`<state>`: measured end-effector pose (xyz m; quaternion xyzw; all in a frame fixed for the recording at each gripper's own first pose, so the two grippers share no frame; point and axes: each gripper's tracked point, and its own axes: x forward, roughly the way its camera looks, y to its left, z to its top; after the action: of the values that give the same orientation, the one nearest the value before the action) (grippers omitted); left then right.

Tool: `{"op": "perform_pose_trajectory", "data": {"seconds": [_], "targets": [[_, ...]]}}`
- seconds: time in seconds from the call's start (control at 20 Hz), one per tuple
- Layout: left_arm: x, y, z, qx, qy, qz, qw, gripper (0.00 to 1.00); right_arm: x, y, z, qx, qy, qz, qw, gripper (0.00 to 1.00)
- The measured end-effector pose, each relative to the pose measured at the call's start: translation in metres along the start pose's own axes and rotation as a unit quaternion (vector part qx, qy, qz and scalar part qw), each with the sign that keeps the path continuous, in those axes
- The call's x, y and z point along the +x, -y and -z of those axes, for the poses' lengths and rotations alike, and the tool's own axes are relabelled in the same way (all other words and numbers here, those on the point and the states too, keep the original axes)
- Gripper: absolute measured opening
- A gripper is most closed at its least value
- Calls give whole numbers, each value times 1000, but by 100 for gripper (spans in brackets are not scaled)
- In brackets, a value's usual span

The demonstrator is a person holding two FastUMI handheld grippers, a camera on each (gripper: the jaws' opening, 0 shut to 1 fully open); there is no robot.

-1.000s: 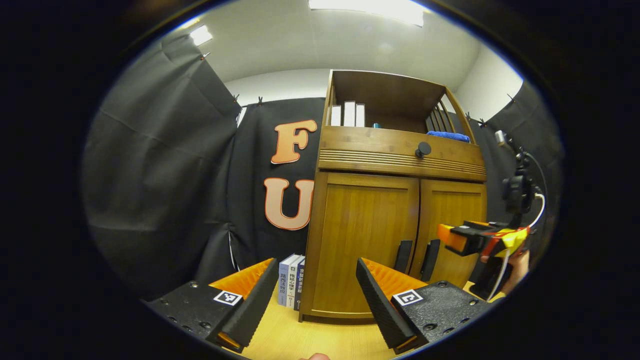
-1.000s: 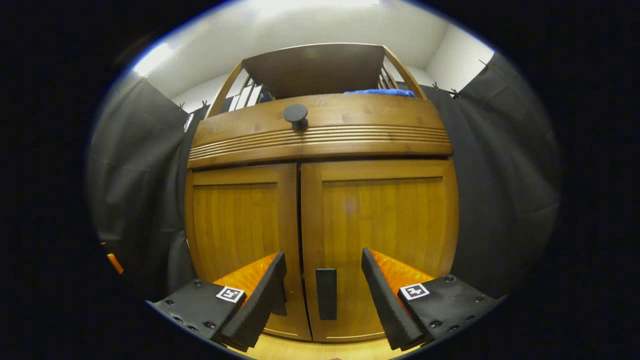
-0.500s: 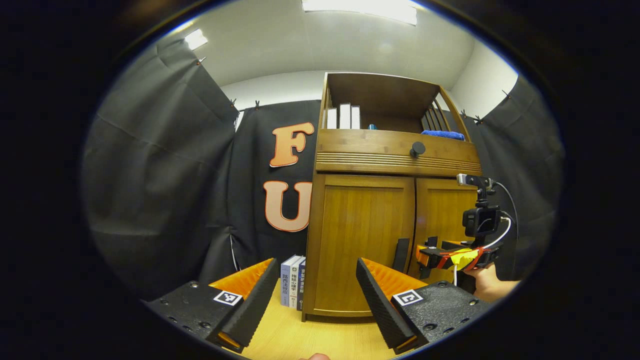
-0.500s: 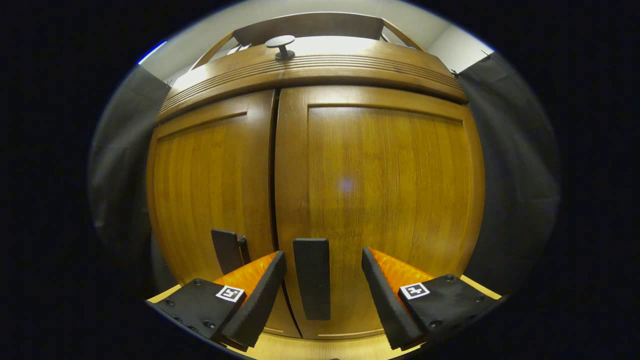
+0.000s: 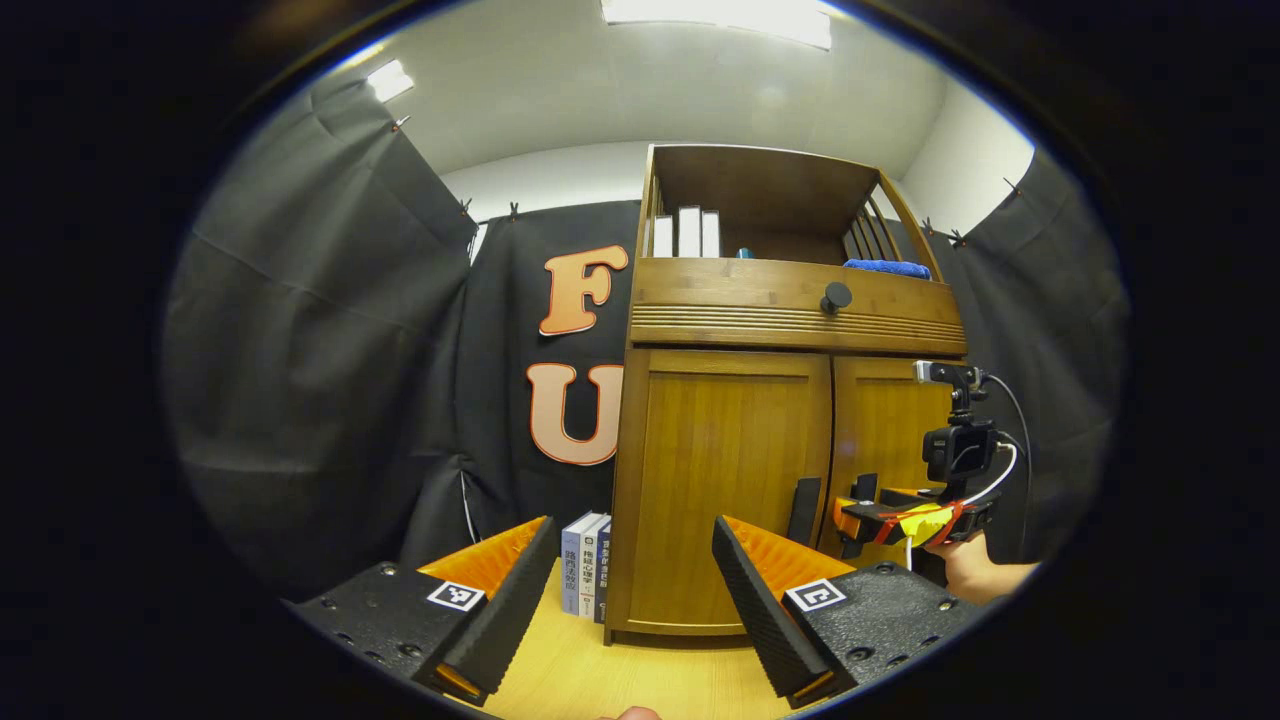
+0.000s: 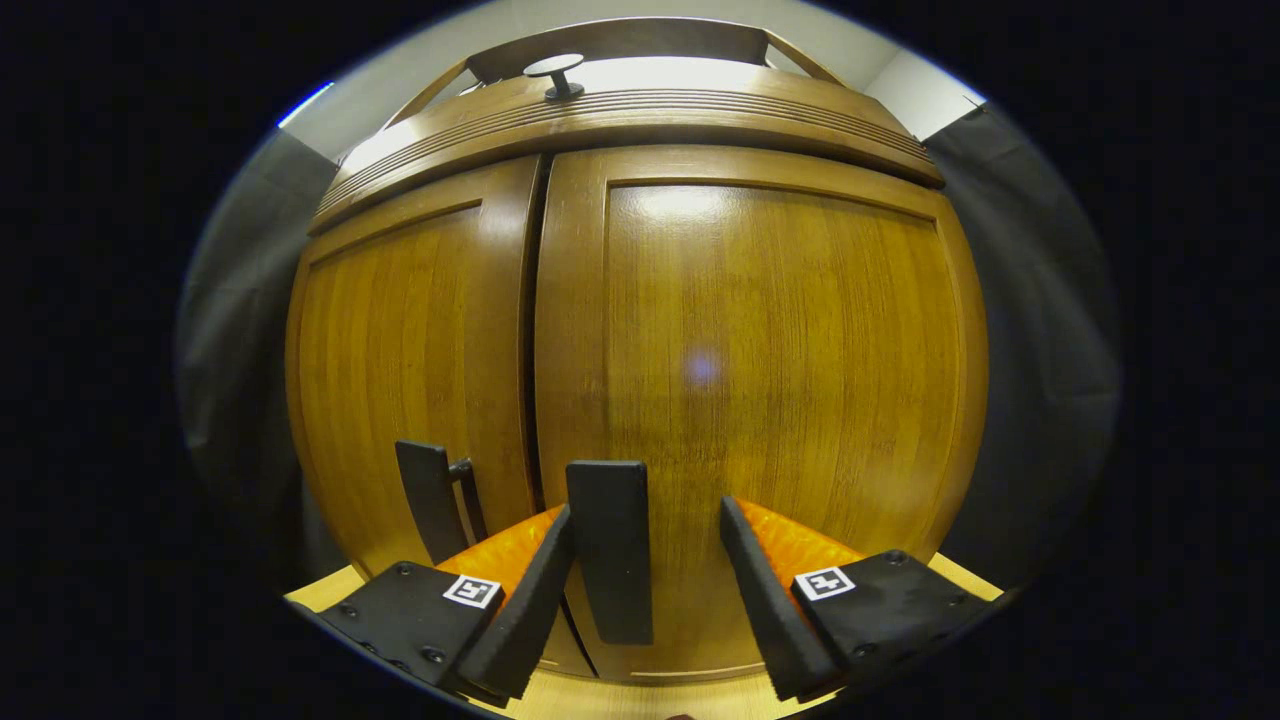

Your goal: Open the right door of the double-door shoe cabinet with the right hand, and open the left door with the left hand.

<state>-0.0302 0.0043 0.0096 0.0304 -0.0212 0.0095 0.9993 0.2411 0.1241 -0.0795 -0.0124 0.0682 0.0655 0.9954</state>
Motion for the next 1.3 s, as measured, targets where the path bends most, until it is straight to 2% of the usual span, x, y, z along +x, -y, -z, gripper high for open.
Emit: {"op": "perform_pose_trajectory", "data": {"seconds": [0.05, 0.25, 0.35, 0.4, 0.5, 0.55, 0.6, 0.7, 0.75, 0.85, 0.9, 0.95, 1.0, 1.1, 1.15, 1.3], "targets": [[0, 0, 2, -1, -2, 0, 1000, 92, 2, -2, 1, -4, -3, -5, 1000, 86], [-4, -4, 1, 3, -2, -6, 1000, 94, 2, -15, 1, -40, 6, -18, 999, 57], [-6, -6, 1, -1, -3, -10, 1000, 92, 3, -15, 4, -25, 0, -22, 999, 43], [-8, -6, 3, -4, -4, -12, 1000, 92, 5, -19, 4, -1, -3, -31, 1000, 43], [-11, -6, 4, -9, -8, -13, 1000, 95, 1, -14, 6, 22, -12, -52, 998, 34], [-12, -5, 5, -10, -10, -12, 1000, 98, 0, -15, 6, 18, -11, -52, 998, 29], [-14, -6, 5, -9, -10, -12, 1000, 95, 4, -15, 6, -1, -11, -47, 999, 23], [-19, -5, 5, -8, -11, -14, 1000, 92, 3, -13, 6, -20, -15, -40, 999, 24], [-22, -5, 5, -8, -11, -15, 1000, 95, 2, -15, 7, -15, -18, -43, 999, 19], [-26, -3, 4, -10, -13, -14, 1000, 98, 1, -16, 7, 3, -21, -46, 999, 23], [-27, -2, 5, -10, -14, -13, 1000, 95, 0, -15, 6, 1, -22, -45, 999, 23], [-29, -1, 5, -9, -15, -12, 1000, 95, -1, -14, 5, -5, -22, -44, 999, 19], [-31, 0, 4, -8, -15, -12, 1000, 95, -2, -15, 3, -9, -22, -46, 999, 23], [-33, 3, 3, -5, -13, -10, 1000, 94, -6, -16, -2, -2, -19, -58, 998, 19], [-34, 4, 3, -3, -14, -9, 1000, 92, -8, -17, -5, 3, -16, -64, 998, 23], [-37, 8, 2, -2, -13, -7, 1000, 95, -12, -17, -10, 11, -7, -67, 998, 23]]}}
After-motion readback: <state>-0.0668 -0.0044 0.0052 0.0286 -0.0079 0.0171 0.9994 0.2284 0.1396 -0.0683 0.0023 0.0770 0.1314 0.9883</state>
